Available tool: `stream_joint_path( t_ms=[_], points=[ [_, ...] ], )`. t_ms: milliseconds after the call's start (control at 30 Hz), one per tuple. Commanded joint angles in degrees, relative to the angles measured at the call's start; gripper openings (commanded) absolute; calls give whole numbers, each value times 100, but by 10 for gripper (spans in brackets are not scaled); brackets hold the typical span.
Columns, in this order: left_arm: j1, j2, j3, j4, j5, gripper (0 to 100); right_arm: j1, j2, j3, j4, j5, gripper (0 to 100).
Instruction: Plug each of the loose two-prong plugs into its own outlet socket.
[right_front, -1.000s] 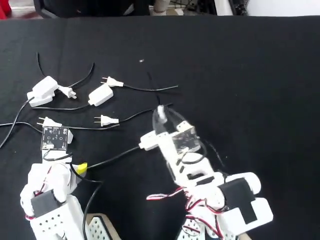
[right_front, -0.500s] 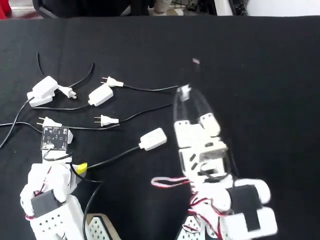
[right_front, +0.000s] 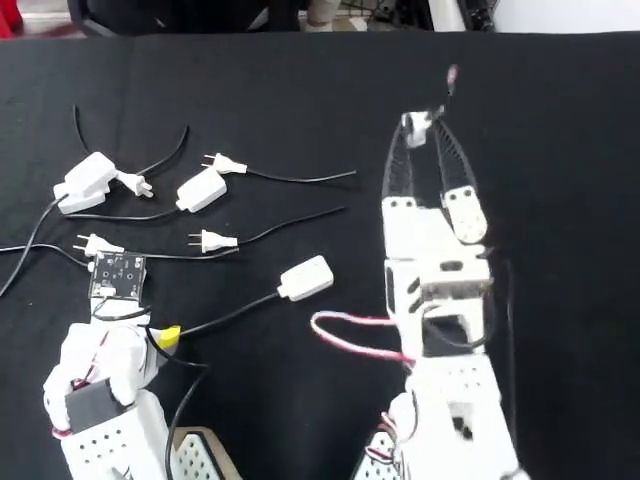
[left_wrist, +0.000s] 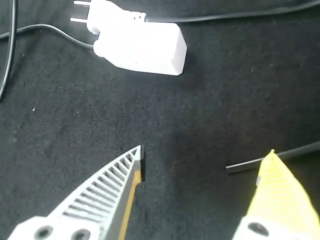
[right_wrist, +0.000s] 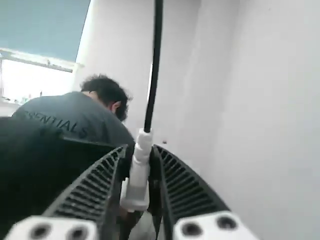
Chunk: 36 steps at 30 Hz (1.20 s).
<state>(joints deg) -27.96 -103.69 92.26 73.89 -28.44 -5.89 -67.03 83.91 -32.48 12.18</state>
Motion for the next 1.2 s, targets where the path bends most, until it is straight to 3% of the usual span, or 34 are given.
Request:
stream_joint_path(
  t_ms=[0, 167, 267, 333, 467, 667, 900, 1033, 1167],
  points=[
    [57, -44, -48, 35, -44, 354, -53, -1420, -66, 2549, -70, 12],
    [75, -44, -48, 35, -35, 354, -79, -2589, 1332, 2840, -97, 12],
    [198, -44, -75, 35, -35, 354, 149, -2712, 1059, 3473, -571, 12],
    [523, -44, -84, 35, -26, 354, 237, -2668, 752, 3815, -1011, 12],
    [1314, -44, -374, -9, -18, 354, 273, -1912, -13, 4527, -1073, 12],
    [2870, 18, -673, -545, -53, 354, 949, -4, -892, 4536, -1793, 12],
    [3873, 176, -708, -1055, -299, 354, 1152, -22, -602, 4607, -1943, 12],
    [4154, 1389, -1121, -1776, -141, 354, 1486, -242, -532, 4958, -1855, 12],
    [4470, 3815, -2484, -2171, 79, 354, 1503, -295, -277, 4958, -1846, 12]
  ],
)
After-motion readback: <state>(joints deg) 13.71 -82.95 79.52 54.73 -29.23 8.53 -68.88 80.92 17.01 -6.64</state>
